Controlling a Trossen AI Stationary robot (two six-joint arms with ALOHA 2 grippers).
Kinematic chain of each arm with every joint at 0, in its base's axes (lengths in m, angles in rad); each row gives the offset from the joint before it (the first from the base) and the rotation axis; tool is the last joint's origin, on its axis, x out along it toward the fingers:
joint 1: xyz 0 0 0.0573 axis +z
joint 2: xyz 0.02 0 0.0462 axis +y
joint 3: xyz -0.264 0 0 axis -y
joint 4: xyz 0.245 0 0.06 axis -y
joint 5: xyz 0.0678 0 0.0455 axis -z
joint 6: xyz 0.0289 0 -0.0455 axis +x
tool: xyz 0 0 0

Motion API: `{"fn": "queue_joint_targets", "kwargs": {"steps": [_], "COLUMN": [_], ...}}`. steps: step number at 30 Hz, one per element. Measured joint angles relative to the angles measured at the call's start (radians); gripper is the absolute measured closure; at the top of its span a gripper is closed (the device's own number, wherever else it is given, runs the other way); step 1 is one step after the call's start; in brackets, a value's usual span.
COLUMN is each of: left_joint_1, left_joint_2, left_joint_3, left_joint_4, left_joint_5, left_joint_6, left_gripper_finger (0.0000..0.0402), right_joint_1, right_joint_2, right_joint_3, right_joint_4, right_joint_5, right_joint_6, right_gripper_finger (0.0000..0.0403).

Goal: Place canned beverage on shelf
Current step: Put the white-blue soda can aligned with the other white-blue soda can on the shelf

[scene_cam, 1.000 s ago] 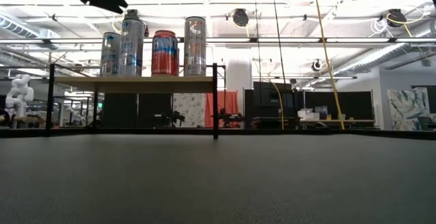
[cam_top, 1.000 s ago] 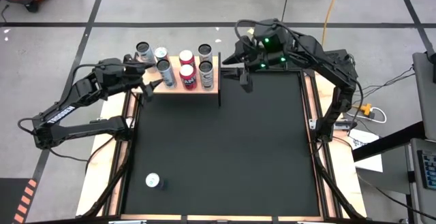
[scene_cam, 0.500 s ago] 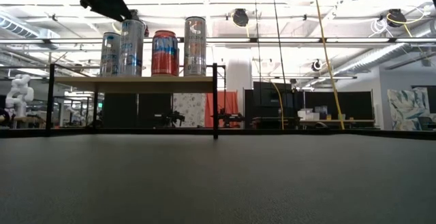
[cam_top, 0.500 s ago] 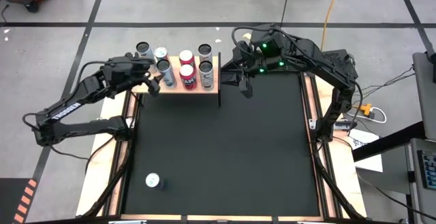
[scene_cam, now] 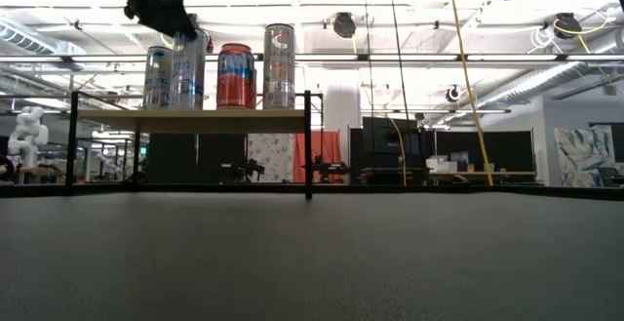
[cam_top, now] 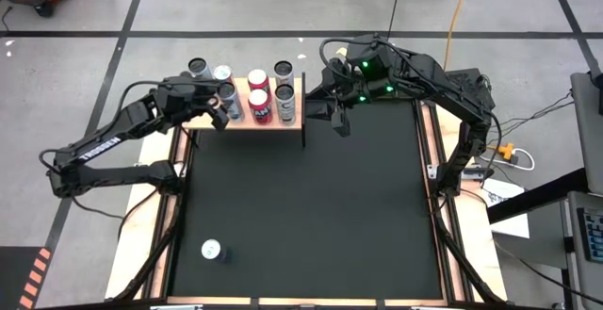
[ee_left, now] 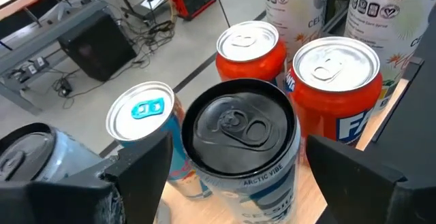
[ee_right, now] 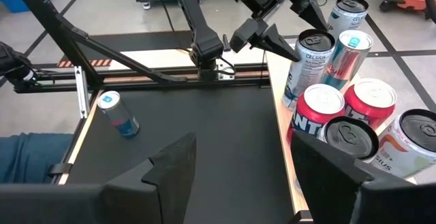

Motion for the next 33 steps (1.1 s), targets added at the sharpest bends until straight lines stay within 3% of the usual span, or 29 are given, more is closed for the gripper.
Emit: {"fn": "queue_joint_targets", "kwargs": {"steps": [29, 33], "left_joint_1": [0.0, 0.0], "left_joint_2": [0.029, 0.029], "left_joint_3": [0.0, 0.0], "left_joint_4": [0.023, 0.022], "left_joint_5": [0.003, -0.023], "left_joint_6": [-0.001, 0.0], "left_gripper_finger": [0.0066, 0.008], "right_joint_1": [0.0, 0.0], "right_joint_2": [0.0, 0.0], "right_joint_3": [0.0, 0.0], "right_joint_4": [-0.001, -0.001], "right_joint_5": [0.0, 0.0], "right_joint_6": [0.0, 0.0], "right_gripper_finger": [0.0183, 0.0183]}}
